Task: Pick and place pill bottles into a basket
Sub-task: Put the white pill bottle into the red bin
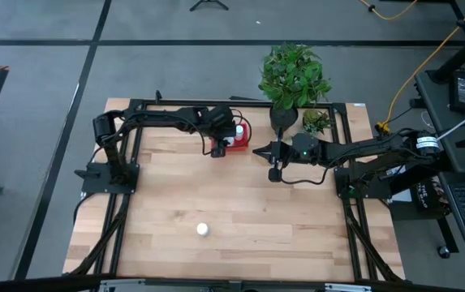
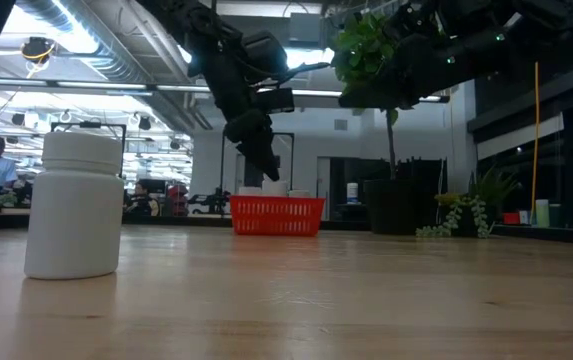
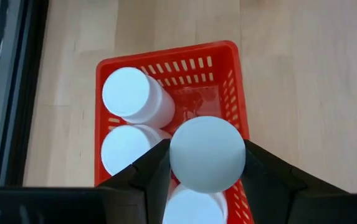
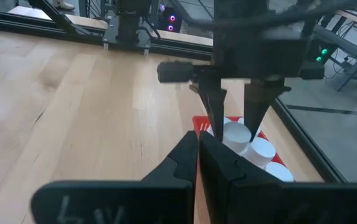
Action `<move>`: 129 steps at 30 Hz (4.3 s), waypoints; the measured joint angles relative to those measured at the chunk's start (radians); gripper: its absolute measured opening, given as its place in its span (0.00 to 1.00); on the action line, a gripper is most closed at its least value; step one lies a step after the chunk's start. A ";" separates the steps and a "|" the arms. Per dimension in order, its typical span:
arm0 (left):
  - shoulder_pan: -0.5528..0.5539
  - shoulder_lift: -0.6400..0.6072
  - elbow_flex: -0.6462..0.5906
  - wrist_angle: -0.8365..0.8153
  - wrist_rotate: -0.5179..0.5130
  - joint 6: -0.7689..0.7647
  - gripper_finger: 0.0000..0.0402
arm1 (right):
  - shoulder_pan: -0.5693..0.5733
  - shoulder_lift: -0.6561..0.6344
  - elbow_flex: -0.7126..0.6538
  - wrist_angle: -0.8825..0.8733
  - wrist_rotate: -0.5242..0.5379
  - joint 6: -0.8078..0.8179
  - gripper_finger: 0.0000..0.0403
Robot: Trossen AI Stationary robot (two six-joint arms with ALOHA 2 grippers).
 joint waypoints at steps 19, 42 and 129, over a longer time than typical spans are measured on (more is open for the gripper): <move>0.007 0.057 0.000 0.021 -0.016 -0.002 0.40 | 0.000 0.000 0.000 0.000 0.000 0.000 0.05; 0.006 0.057 0.000 -0.012 -0.023 -0.025 0.48 | 0.000 0.000 0.000 0.000 0.000 -0.001 0.05; -0.600 -0.910 -0.752 0.371 0.012 -0.451 0.01 | 0.003 0.000 0.000 -0.024 0.002 0.023 0.05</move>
